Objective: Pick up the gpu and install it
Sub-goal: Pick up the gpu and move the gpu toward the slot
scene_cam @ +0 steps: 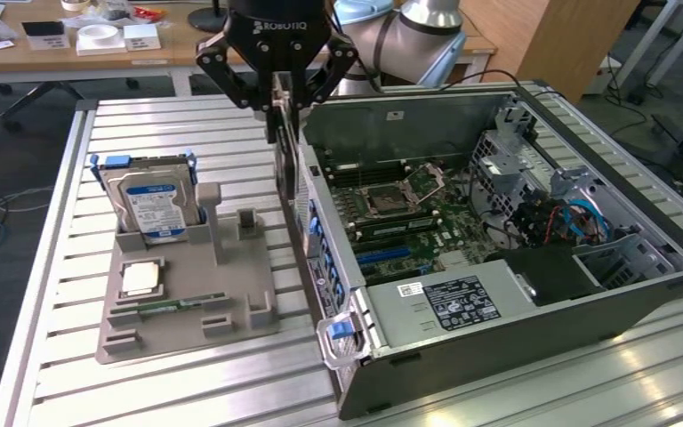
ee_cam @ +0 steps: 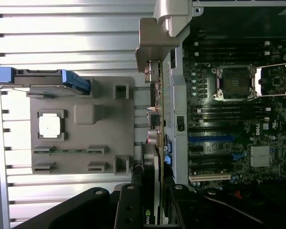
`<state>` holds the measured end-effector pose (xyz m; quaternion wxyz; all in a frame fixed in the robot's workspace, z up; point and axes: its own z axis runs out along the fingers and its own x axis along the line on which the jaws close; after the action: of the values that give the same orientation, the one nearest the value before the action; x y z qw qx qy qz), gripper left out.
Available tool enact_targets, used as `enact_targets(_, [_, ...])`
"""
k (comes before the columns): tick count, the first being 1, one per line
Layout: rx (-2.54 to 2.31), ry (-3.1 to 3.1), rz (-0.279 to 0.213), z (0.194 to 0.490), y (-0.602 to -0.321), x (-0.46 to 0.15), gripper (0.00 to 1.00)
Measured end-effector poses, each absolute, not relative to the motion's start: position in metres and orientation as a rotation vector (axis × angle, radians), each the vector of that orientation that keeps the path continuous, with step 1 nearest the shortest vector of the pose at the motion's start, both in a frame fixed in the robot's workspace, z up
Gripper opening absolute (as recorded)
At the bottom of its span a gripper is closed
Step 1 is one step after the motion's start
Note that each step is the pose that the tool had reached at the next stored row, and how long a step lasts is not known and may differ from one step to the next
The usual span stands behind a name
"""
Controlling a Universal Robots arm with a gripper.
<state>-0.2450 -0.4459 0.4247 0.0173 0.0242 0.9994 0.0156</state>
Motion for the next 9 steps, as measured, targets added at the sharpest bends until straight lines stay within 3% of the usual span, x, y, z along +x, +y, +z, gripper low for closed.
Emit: enact_targets(9, [0.075,3.106,0.049,0.425,-0.445,-0.228,0.27])
